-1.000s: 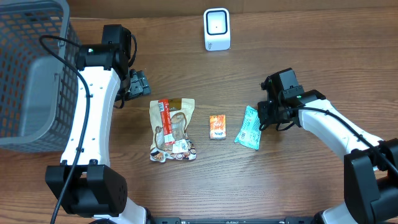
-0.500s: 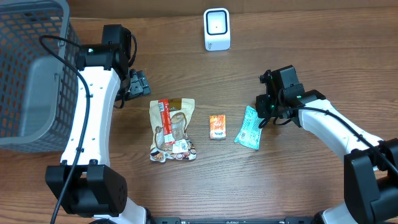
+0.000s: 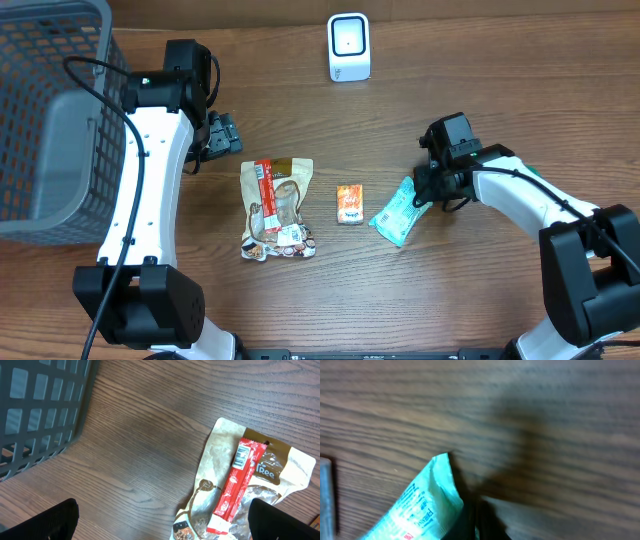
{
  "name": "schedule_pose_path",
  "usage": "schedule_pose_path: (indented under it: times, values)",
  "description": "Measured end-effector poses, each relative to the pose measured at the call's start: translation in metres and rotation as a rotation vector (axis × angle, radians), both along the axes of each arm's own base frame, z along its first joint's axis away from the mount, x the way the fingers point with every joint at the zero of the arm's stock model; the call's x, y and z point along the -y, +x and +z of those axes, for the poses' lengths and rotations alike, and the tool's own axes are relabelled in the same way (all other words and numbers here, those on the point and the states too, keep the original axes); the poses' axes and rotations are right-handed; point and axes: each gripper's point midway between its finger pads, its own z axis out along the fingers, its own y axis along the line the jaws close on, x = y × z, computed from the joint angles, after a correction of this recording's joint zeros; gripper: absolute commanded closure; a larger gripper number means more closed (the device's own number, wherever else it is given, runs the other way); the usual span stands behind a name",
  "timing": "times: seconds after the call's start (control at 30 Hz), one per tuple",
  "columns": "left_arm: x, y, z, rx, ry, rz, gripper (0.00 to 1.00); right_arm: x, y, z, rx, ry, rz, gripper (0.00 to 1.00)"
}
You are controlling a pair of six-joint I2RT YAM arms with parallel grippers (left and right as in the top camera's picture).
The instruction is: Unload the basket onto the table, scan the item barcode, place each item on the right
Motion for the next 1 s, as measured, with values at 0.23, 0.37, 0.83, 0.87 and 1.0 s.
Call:
schedule_pose_path:
  times: [0.23,0.37,0.83,0.87,1.0]
  values:
    - [0.0,0.0,0.0,0.0,0.0,0.0,0.0,0.022,-0.018,-0.003,-0.089,-0.045,-0.043,0.93]
    - [0.0,0.0,0.0,0.0,0.0,0.0,0.0,0.028,-0.023,0.007,-0.103,-0.047,-0.057,0.82]
    - [0.0,0.0,0.0,0.0,0.0,0.0,0.0,-0.013,-0.021,0.047,-0.031,0.154,0.089,0.52]
    - [0.0,0.0,0.0,0.0,0.0,0.0,0.0,-0.013,-0.021,0.046,-0.025,0.153,0.095,0.52]
    - [0.0,0.0,0.0,0.0,0.0,0.0,0.0,-0.006,-0.022,0.035,-0.013,0.11,0.101,0.52]
